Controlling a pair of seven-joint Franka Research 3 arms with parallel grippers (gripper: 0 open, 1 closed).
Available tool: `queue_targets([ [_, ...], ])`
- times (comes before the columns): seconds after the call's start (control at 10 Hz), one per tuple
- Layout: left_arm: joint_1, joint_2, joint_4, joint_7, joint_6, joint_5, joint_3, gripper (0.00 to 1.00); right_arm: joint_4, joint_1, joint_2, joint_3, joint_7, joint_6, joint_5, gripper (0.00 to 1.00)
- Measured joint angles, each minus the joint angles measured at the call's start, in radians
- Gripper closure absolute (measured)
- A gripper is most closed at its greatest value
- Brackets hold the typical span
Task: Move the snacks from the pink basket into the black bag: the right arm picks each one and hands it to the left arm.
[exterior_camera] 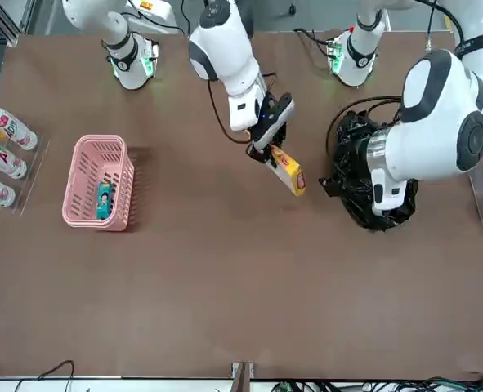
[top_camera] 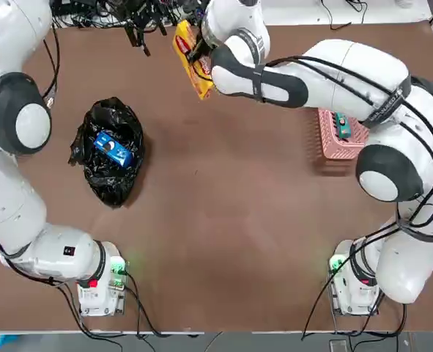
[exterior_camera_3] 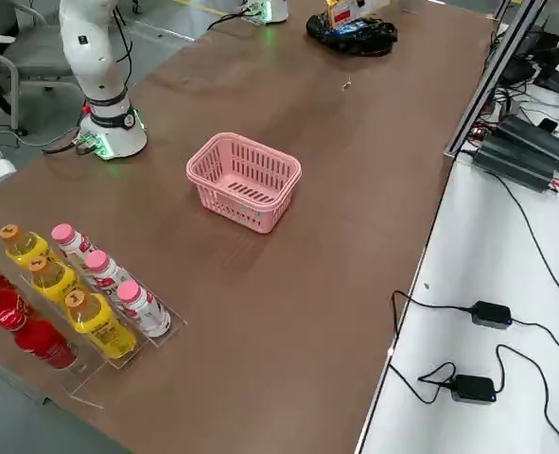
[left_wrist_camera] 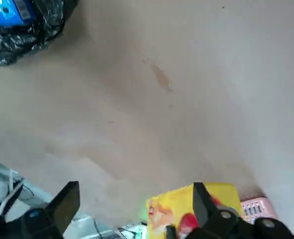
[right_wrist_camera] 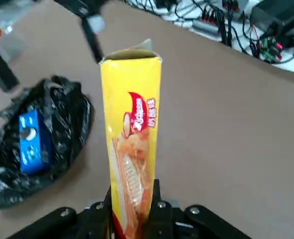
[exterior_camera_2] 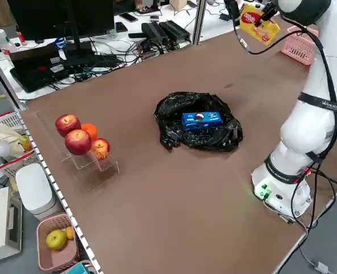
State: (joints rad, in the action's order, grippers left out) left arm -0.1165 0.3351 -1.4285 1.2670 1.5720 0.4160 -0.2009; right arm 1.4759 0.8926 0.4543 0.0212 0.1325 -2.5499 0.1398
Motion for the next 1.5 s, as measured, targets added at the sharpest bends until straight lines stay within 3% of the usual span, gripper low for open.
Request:
queue_targets([
  [0.6, 0.027, 0.035, 0.083, 0.039, 0.002, 0.028, -0.001, 0.00, -0.001, 0.039, 0.034, -0.001, 0.021, -0.131, 0.034, 0.73],
  [1.2, -0.017, 0.045, 0.086, 0.042, -0.004, 0.034, -0.012, 0.00, -0.002, 0.090, 0.089, -0.001, 0.021, -0.208, 0.010, 0.73],
  [1.5, -0.027, 0.057, 0.086, 0.042, -0.085, 0.034, -0.012, 0.10, -0.005, 0.097, 0.095, 0.002, 0.021, -0.210, -0.002, 0.73],
])
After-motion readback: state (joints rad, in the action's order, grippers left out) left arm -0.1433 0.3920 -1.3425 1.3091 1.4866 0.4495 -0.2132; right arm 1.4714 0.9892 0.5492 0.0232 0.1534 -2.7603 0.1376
